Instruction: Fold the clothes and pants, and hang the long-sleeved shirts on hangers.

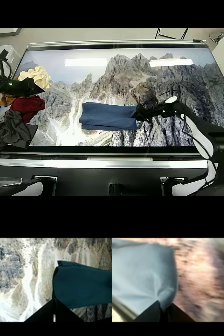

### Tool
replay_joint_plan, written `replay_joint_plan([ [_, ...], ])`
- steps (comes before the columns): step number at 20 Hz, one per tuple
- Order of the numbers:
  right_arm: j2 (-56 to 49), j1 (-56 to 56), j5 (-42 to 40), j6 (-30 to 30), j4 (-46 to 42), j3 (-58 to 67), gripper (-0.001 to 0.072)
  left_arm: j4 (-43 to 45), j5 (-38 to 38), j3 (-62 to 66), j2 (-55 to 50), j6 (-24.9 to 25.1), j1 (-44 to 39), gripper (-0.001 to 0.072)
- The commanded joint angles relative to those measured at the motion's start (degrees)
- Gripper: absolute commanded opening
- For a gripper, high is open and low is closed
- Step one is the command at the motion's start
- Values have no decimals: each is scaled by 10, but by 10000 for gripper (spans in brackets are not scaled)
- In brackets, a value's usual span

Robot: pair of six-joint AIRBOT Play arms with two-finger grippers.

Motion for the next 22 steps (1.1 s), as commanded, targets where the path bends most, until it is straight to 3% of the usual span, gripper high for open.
replay_joint_plan([
  [1,2,-33,86,-71,61,53,36,-3,7,0,0,0,-25,24],
  [5,16,-151,174,-36,52,223,36,-2,21,0,-1,-12,-50,24],
  [10,17,-340,172,43,-13,374,35,-2,29,0,-2,-35,-71,24],
  [13,16,-466,174,71,-55,381,35,-3,24,0,-2,-54,-80,24],
  [17,15,-602,185,124,-176,374,35,-3,24,0,-2,-66,-92,24],
  [22,24,-672,249,157,-311,282,34,-3,24,0,-2,-71,-100,25],
])
